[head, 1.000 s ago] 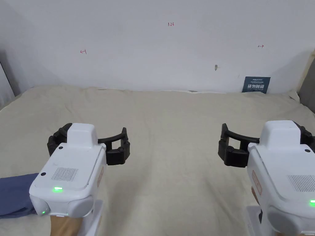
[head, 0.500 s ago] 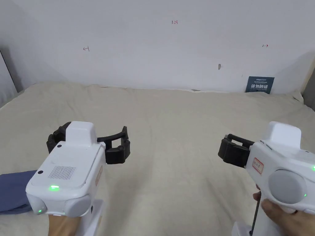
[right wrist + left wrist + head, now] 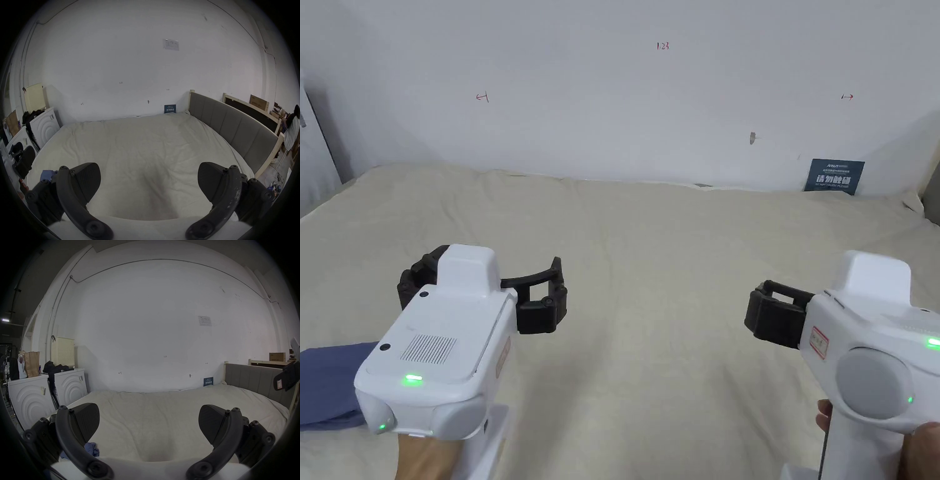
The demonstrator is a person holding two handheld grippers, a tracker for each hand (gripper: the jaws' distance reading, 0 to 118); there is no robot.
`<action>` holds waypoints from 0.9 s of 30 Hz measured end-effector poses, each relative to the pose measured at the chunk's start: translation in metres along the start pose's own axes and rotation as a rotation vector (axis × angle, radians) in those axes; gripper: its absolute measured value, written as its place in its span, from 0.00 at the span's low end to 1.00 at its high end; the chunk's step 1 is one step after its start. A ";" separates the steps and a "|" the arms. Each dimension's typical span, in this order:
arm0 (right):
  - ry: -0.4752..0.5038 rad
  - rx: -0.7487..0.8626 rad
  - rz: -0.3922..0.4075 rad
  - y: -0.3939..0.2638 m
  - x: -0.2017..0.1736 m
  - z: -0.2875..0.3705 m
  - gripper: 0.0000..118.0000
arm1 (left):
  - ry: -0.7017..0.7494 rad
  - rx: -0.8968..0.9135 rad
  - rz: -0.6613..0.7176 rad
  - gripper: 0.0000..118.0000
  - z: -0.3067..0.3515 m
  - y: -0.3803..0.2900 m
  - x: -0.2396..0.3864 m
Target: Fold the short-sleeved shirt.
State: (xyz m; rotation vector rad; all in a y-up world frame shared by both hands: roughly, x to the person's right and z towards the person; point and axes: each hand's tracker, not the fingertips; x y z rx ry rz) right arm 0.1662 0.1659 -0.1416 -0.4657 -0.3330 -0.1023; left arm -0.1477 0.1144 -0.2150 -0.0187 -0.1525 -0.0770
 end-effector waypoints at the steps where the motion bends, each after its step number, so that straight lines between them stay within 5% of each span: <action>1: 0.004 0.008 -0.004 0.000 0.000 0.000 1.00 | 0.003 0.001 0.002 1.00 0.000 0.000 0.000; 8: -0.006 -0.010 -0.053 0.004 0.010 -0.007 1.00 | 0.007 0.005 0.013 1.00 0.001 0.001 -0.004; 14: 0.048 0.217 -0.038 -0.007 0.013 0.000 1.00 | 0.011 0.009 0.014 1.00 0.003 0.002 -0.006; 17: 0.096 0.375 -0.006 -0.015 0.016 0.000 1.00 | 0.015 0.012 0.016 1.00 0.004 0.002 -0.007; 27: 0.076 0.490 0.082 -0.022 0.003 0.005 1.00 | 0.016 0.025 0.021 1.00 0.005 0.002 -0.007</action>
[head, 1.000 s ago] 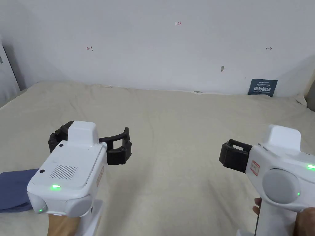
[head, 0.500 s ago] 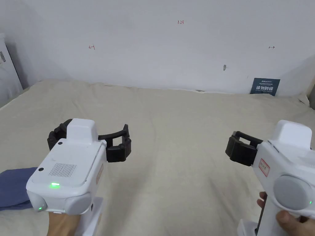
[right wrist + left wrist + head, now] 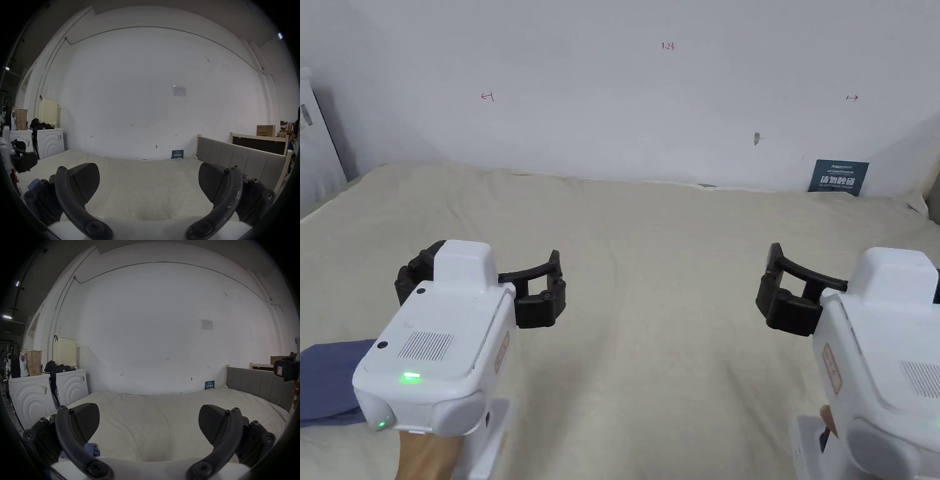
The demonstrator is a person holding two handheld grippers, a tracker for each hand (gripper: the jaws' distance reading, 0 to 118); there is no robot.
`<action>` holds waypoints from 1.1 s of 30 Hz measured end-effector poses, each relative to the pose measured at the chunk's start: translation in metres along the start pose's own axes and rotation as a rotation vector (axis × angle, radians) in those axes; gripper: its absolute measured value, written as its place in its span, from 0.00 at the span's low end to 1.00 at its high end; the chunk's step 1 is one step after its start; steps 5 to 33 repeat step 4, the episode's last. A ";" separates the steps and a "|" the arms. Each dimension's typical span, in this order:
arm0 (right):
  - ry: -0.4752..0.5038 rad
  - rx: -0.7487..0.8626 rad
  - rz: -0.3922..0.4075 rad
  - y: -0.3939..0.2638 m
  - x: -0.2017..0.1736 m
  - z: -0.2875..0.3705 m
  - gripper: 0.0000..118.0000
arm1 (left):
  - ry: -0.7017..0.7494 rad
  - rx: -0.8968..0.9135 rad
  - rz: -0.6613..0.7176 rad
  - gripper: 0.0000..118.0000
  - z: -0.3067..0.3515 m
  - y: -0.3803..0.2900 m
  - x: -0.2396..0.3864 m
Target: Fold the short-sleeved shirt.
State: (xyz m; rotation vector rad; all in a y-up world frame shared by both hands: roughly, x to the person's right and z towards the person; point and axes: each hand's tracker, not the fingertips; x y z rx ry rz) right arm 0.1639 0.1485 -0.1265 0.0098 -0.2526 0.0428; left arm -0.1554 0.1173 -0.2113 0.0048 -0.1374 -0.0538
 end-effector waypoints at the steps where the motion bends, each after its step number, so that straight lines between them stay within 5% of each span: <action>1: 0.000 0.007 0.003 0.000 0.000 0.000 1.00 | 0.000 0.000 -0.001 1.00 0.000 0.000 0.000; 33: 0.001 0.018 0.008 0.000 0.001 0.000 1.00 | -0.003 0.000 -0.003 1.00 0.000 -0.001 0.001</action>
